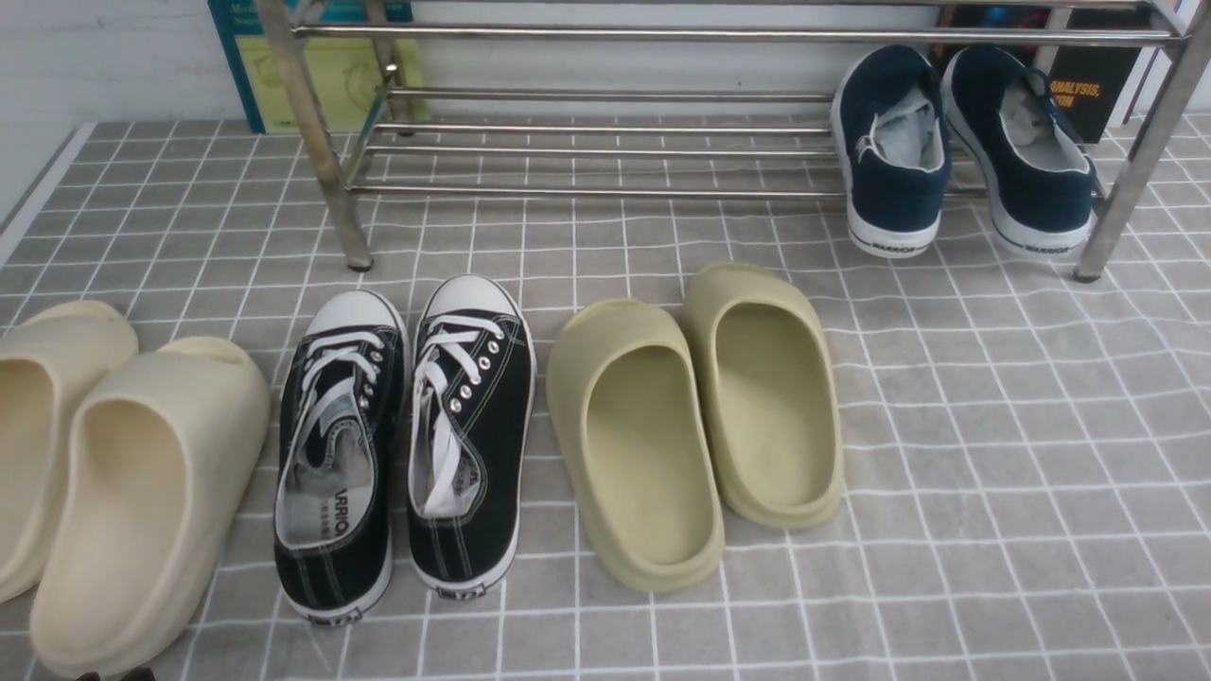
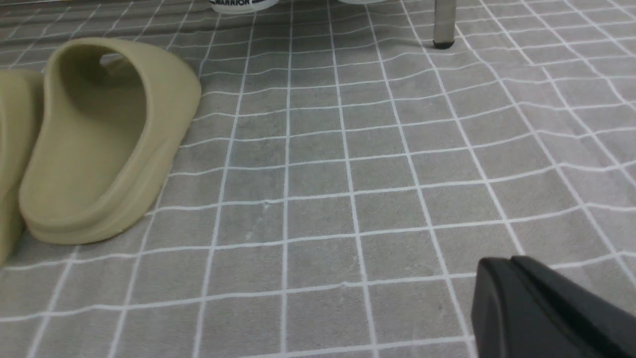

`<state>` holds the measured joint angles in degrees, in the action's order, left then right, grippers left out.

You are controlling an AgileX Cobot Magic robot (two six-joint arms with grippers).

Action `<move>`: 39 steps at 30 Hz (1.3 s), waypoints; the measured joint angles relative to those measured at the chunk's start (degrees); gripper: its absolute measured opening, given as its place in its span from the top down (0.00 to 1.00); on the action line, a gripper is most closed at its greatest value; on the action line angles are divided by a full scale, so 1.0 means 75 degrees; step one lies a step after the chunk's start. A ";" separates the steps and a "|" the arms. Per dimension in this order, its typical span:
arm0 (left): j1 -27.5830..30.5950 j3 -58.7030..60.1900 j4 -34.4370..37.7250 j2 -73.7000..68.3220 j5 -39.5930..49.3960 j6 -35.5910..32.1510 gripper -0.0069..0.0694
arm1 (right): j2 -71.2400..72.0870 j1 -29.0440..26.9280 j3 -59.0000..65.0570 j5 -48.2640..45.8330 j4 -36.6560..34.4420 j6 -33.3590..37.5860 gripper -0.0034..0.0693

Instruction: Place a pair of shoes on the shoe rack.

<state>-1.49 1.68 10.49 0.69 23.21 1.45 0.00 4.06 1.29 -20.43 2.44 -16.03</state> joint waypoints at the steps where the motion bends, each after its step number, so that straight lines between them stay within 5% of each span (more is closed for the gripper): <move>1: 0.0000 0.0000 0.0000 0.0000 0.0000 0.0000 0.60 | 0.0000 0.0000 -0.0016 -0.0044 -0.0325 0.0000 0.92; 6: 0.0000 0.0000 0.0000 0.0000 0.0000 0.0000 0.60 | 0.0000 0.0000 -0.0025 -0.0143 -0.1404 0.0000 0.91; 27: 0.0000 0.0000 0.0000 0.0000 0.0000 0.0000 0.60 | 0.0077 -0.0127 -0.0039 -0.0188 -0.0948 0.0004 0.88; 39: 0.0000 0.0000 0.0000 0.0000 0.0000 0.0000 0.60 | 0.0077 -0.0609 -0.0053 -0.0245 -0.0842 0.1507 0.96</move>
<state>-1.49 1.68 10.49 0.69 23.21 1.45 0.58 -0.50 0.89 -22.27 -3.87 -4.73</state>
